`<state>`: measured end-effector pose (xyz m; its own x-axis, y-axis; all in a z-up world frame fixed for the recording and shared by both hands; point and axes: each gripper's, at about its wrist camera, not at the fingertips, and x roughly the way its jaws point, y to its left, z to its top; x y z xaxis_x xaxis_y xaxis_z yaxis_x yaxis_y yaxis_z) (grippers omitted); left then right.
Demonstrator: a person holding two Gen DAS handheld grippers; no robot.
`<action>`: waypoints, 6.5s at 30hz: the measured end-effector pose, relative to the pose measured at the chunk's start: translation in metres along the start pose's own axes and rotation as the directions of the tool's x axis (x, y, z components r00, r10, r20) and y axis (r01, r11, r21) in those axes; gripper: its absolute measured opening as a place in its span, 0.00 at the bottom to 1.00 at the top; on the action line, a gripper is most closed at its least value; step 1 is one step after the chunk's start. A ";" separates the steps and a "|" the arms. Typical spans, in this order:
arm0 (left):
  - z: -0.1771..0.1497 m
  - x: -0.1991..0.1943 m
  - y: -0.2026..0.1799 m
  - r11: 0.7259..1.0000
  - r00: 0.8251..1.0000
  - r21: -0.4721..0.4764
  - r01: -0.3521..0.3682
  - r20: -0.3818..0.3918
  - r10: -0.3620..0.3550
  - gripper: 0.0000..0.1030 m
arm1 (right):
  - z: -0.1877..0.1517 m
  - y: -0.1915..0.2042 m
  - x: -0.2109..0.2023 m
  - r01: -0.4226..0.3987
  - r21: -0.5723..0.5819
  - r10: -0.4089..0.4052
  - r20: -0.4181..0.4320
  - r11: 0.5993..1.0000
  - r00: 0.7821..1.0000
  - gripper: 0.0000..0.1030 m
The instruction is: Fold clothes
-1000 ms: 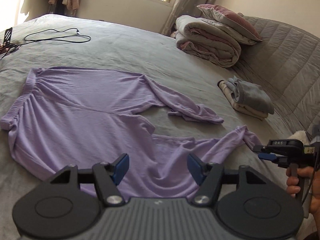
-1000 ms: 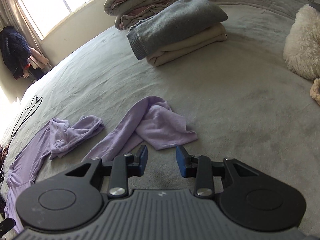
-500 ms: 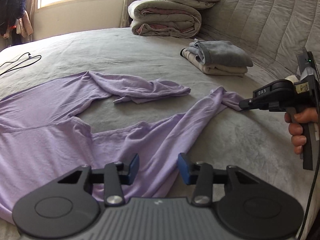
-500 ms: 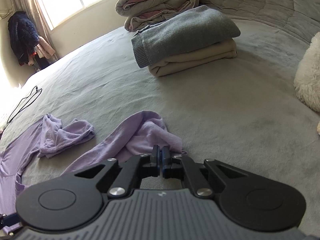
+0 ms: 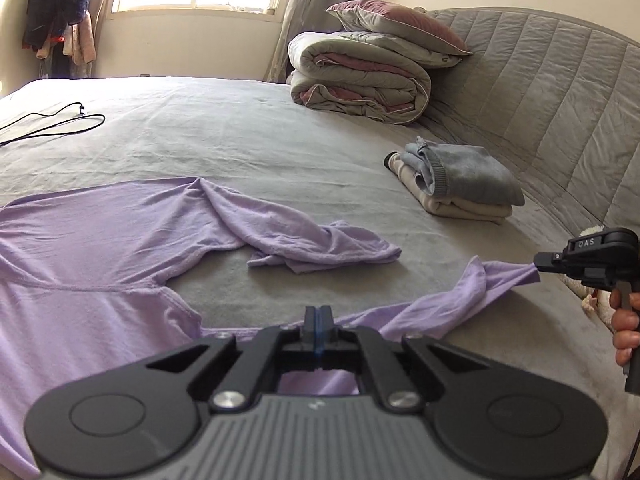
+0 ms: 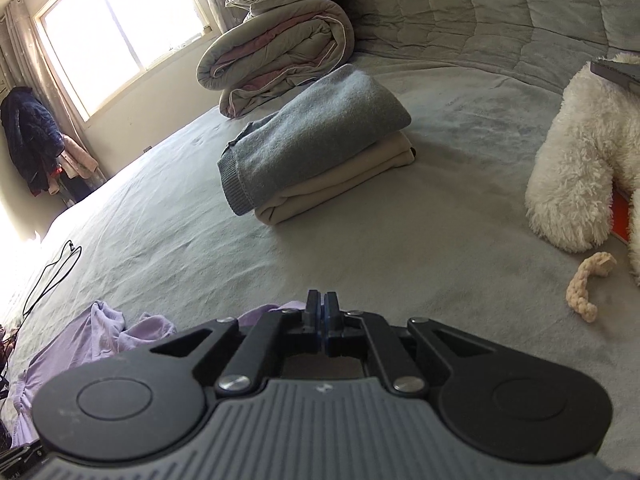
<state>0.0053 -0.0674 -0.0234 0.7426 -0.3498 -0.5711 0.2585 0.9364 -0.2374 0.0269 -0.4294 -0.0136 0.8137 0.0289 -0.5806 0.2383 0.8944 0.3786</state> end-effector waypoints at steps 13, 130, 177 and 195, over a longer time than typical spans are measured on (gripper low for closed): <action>-0.022 -0.015 -0.036 0.950 0.970 0.204 0.238 -0.088 -0.224 0.31 | 0.007 -0.014 -0.036 -0.003 -0.032 0.005 0.047 0.999 0.999 0.01; 0.009 0.119 -0.275 0.879 0.920 0.279 0.386 -0.184 -0.345 0.02 | -0.065 -0.064 -0.086 0.129 -0.231 -0.107 0.106 0.964 0.989 0.01; -0.018 -0.076 0.020 0.953 0.951 -0.015 -0.303 0.061 0.303 0.87 | -0.103 0.103 -0.068 -0.018 -0.500 0.038 0.029 0.866 0.999 0.58; -0.046 -0.090 0.157 0.836 0.875 -0.294 -0.463 -0.004 0.483 0.90 | -0.141 0.148 -0.044 -0.079 -0.596 0.049 -0.066 0.799 0.997 0.66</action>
<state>-0.0496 0.1103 -0.0455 0.7724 0.1464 -0.6181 -0.3092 0.9366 -0.1646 -0.0486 -0.2357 -0.0335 0.7875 0.1025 -0.6078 -0.1898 0.9785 -0.0809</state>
